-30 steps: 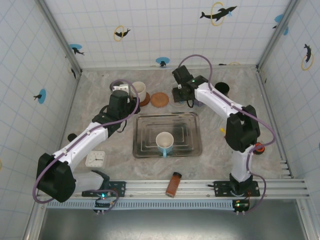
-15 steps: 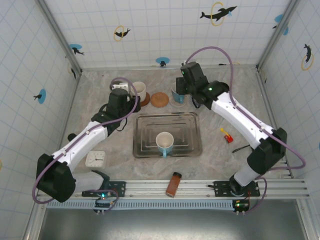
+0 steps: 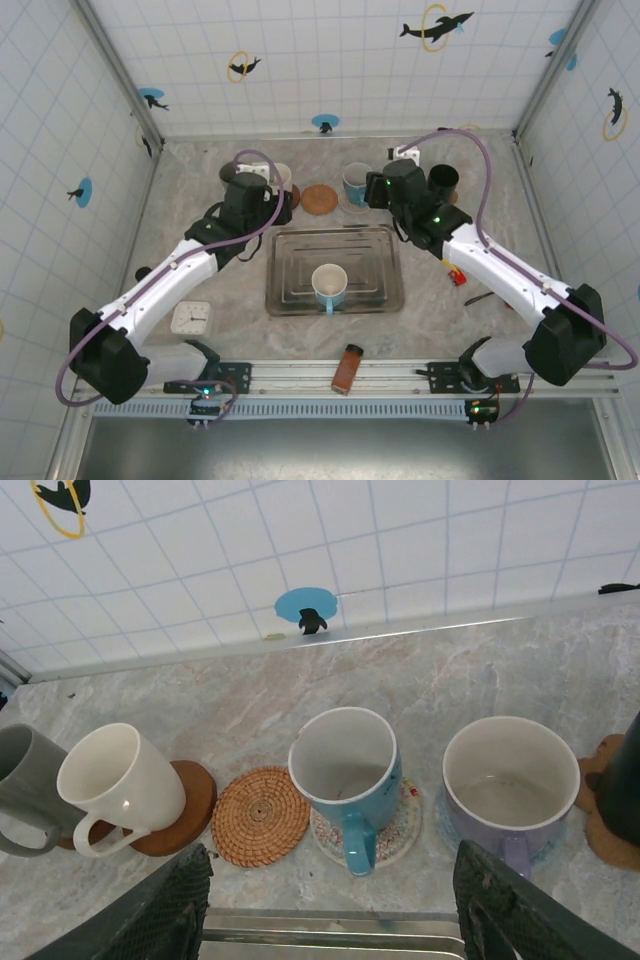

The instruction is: Place the cup by the coaster

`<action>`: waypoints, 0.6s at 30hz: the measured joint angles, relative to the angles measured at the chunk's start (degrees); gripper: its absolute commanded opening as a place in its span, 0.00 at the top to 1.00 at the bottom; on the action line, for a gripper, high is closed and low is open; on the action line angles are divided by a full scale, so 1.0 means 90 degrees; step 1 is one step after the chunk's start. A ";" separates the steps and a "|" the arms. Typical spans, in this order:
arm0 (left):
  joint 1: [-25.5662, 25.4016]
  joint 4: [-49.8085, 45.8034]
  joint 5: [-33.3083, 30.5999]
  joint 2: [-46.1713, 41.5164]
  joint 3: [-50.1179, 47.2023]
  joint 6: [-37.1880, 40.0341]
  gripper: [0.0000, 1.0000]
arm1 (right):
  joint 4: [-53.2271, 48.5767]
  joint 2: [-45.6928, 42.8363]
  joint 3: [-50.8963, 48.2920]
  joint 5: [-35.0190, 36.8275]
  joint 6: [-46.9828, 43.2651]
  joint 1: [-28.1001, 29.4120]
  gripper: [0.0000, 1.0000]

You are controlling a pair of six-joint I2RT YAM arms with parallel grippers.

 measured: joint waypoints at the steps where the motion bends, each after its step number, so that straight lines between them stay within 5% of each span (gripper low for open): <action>1: -0.0058 -0.0036 -0.0034 0.0000 0.0041 0.0005 0.39 | 0.0090 -0.0075 -0.0131 0.0005 0.0032 -0.0012 0.33; 10: -0.0493 -0.0474 -0.0299 0.0000 0.0316 0.0015 0.39 | 0.0692 -0.0714 -0.0928 0.0056 0.0274 -0.0151 0.31; 18: -0.1013 -0.1061 -0.0658 0.0000 0.0712 0.0010 0.38 | 0.1064 -0.1005 -0.1423 0.0206 0.0440 -0.0233 0.18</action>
